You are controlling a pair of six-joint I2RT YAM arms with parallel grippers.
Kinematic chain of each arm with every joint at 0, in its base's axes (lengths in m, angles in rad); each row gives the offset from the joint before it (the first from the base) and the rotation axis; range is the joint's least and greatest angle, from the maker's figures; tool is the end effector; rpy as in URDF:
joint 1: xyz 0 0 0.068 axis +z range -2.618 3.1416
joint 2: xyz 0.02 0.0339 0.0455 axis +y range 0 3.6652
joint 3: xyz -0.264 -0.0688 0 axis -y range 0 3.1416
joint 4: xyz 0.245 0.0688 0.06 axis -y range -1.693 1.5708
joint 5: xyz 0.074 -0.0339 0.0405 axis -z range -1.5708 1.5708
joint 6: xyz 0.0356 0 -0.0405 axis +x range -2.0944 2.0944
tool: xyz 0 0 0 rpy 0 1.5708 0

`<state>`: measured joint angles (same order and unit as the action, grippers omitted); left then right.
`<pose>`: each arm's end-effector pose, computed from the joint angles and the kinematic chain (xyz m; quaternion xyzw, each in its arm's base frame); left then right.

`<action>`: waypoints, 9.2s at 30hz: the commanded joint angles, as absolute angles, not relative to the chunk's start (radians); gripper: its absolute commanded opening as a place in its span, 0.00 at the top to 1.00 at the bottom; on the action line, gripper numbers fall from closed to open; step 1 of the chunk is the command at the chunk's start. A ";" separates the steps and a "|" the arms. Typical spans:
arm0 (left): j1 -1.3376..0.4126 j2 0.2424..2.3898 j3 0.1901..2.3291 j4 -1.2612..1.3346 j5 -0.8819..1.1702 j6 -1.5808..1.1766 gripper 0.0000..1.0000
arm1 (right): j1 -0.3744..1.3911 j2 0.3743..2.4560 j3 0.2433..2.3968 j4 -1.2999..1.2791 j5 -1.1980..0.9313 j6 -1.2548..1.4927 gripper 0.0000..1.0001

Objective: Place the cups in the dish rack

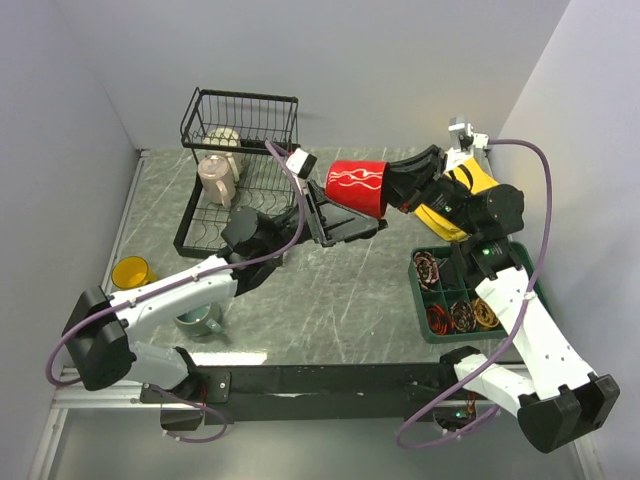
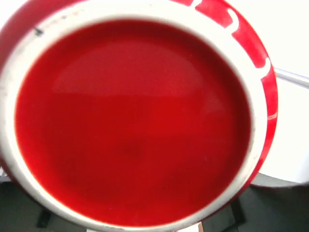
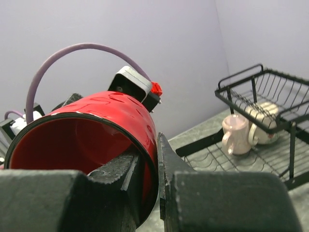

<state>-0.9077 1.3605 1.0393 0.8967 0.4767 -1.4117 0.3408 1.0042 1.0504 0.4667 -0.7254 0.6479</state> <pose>0.1748 -0.2504 0.4088 0.0853 0.5009 -0.8278 0.2379 0.1881 0.0918 0.4569 -0.2305 0.5131 0.5406 0.6256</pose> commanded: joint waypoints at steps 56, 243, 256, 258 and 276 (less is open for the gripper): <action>-0.571 0.638 0.747 0.062 0.151 -0.985 0.99 | 0.155 0.916 1.114 -0.384 -1.098 -0.170 0.22; 0.402 0.851 1.006 -0.325 0.122 -0.833 0.99 | -0.391 0.827 0.729 -0.385 -1.416 -0.409 0.18; 0.060 0.703 0.885 0.248 0.454 -1.319 0.99 | 0.116 1.146 1.250 -0.902 -1.313 -0.542 0.18; -0.019 0.698 0.877 0.311 0.414 -1.386 0.99 | 0.233 1.164 1.279 -0.741 -1.289 -0.404 0.18; -0.607 0.893 0.908 0.698 -0.087 -1.399 0.99 | 0.598 1.347 1.350 0.373 -0.923 0.821 0.05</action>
<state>-0.5388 0.8513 0.8326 0.4950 0.0380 -1.4261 0.5739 1.3426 1.3350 0.1085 -1.0058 0.5747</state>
